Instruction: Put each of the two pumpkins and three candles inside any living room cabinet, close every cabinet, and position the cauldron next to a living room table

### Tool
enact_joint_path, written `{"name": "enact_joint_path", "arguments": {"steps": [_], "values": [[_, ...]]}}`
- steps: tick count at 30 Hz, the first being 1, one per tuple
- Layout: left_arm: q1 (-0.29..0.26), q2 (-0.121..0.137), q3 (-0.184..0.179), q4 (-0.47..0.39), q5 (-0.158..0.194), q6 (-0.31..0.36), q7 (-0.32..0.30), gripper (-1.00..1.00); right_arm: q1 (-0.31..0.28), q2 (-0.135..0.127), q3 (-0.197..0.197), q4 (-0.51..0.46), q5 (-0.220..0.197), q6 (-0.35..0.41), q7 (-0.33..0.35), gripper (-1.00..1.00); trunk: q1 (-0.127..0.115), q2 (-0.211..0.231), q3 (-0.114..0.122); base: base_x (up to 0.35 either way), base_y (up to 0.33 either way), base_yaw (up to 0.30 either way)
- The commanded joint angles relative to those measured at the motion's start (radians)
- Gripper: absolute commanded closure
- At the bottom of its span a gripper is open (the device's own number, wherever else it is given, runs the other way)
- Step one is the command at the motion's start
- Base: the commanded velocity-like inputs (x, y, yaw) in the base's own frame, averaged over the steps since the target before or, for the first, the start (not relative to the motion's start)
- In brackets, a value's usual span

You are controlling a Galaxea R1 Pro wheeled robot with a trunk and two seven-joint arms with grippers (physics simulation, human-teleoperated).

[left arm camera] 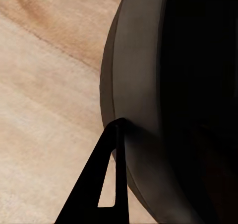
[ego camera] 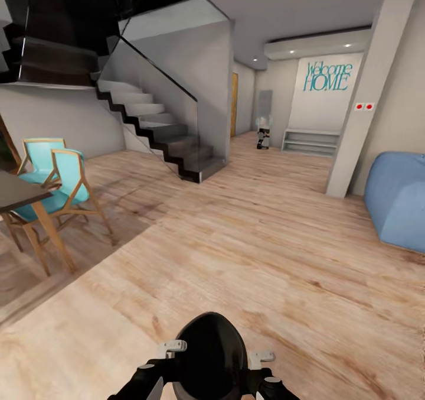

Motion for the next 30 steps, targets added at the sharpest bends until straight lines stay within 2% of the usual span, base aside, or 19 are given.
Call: {"name": "enact_joint_path", "arguments": {"steps": [1,30], "values": [[0.000,0.000,-0.010,-0.005,0.001,-0.001,0.008,1.00,-0.001,0.002,-0.002,0.000,-0.019,0.005,0.002,1.00,0.000,0.000,-0.001,0.308,0.000,-0.280],[0.000,0.000,-0.010,-0.005,0.001,-0.001,0.008,1.00,-0.001,0.002,-0.002,0.000,-0.018,0.005,0.002,1.00,0.000,0.000,-0.001,0.276,0.000,-0.279]]}}
